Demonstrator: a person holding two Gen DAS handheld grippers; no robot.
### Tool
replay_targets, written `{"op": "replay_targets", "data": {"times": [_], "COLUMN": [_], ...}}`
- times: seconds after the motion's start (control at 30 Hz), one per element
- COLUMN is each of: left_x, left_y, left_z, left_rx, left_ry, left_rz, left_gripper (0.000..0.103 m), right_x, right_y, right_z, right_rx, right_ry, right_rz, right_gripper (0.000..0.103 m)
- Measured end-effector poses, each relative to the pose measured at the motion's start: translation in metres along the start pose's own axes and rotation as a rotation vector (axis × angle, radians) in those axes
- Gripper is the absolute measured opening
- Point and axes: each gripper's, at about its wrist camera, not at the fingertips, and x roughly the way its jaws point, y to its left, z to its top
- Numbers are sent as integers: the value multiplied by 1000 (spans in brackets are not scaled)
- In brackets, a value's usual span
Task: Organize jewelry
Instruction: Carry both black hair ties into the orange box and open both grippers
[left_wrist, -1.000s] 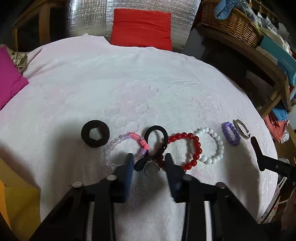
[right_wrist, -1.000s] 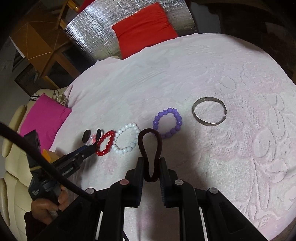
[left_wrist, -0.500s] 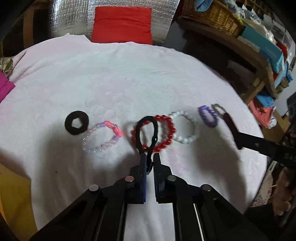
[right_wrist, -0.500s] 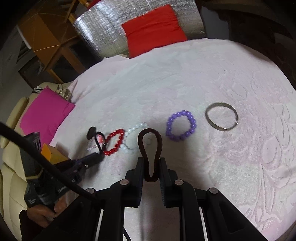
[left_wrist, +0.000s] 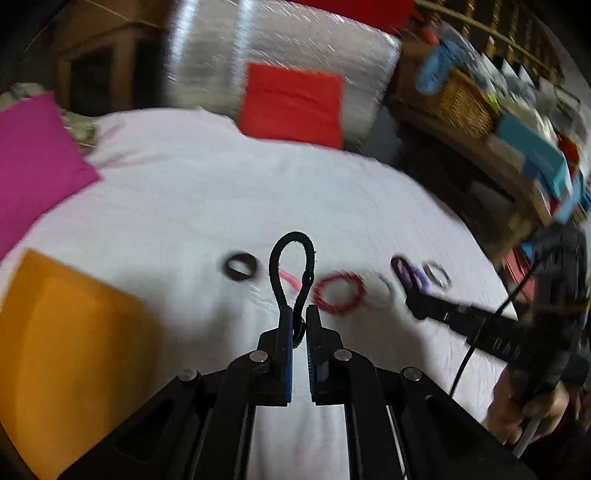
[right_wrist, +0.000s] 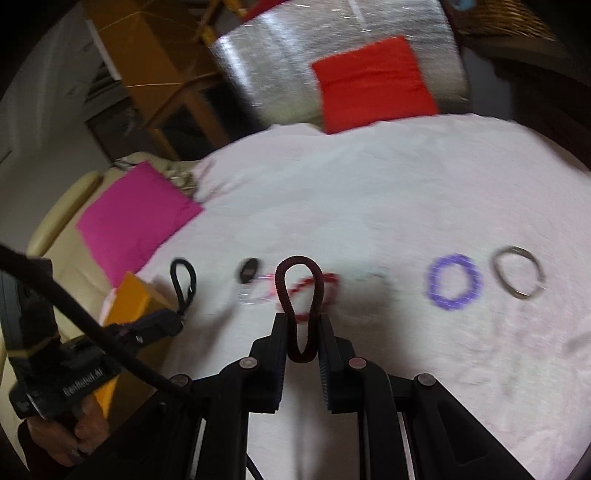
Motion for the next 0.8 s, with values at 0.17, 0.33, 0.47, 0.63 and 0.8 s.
{"op": "replay_targets", "data": {"times": [0.17,0.33,0.47,0.63,0.8], "left_x": [-59,-97,-106,-111,-103], "left_y": [38,77,115,162,173], "left_z": [3,-11,-29,-60,-74], "left_rx": [-67,-115,-172,-255,-297], "left_ry": [-99,-112,-73,-2,65], "left_rz": [142,252,334,404,457], "left_gripper": [7,7,7,7,10], "right_x": [23,44,63,82,110], "right_y": [59,121,165,210,233], "right_z": [-3,-8,-14,-32,-54], "right_rx": [-92,-183,-223,-259,-299], "right_ry": [-14,3,35,63,99], "right_rz": [132,266,355,417,362], "right_gripper": [17,17,17,17,30]}}
